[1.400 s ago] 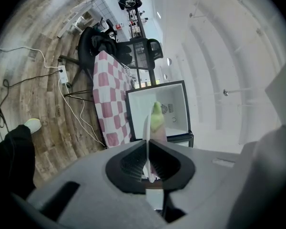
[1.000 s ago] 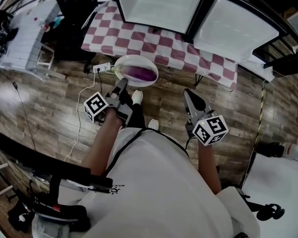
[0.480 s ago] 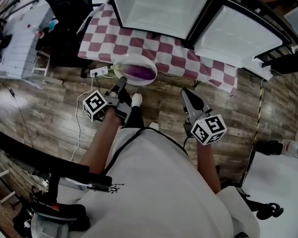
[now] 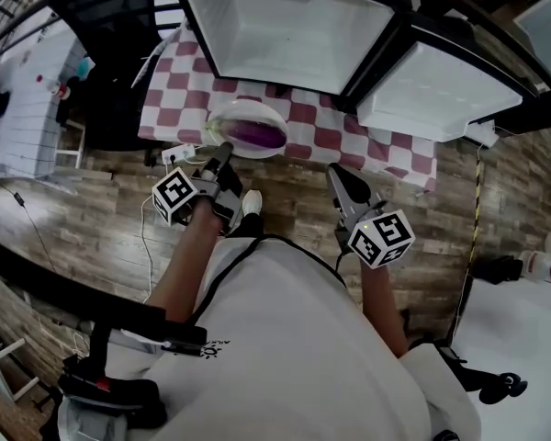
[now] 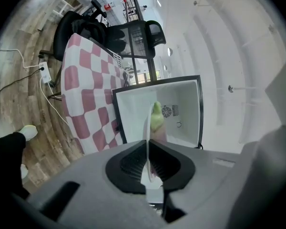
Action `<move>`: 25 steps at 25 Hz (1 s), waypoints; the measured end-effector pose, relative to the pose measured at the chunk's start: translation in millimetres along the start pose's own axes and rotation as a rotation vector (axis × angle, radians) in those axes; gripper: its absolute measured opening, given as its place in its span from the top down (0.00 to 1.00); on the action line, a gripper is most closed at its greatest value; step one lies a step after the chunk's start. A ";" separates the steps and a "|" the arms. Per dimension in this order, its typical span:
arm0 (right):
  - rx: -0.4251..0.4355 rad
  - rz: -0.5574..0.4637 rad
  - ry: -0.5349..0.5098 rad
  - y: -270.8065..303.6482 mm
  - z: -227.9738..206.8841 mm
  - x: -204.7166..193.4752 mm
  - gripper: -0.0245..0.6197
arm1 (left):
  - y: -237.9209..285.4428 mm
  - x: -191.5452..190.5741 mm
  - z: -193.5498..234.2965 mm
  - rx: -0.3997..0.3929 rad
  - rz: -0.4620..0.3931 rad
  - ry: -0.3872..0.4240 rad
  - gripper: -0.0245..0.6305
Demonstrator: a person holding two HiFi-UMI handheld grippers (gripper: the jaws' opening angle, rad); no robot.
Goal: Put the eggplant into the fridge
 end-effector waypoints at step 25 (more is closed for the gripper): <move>-0.118 -0.008 0.077 125.4 -12.9 41.4 0.95 | 88.4 122.5 2.2 -0.005 0.165 0.010 0.93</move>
Point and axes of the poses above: the fingertips, and each gripper's own axes: y forward along the fingers, z to its left, x out of its top, the point moved 8 cm from there along -y, backward along the fingers, and after that the axes turned 7 degrees about z, right-handed, at the moved point
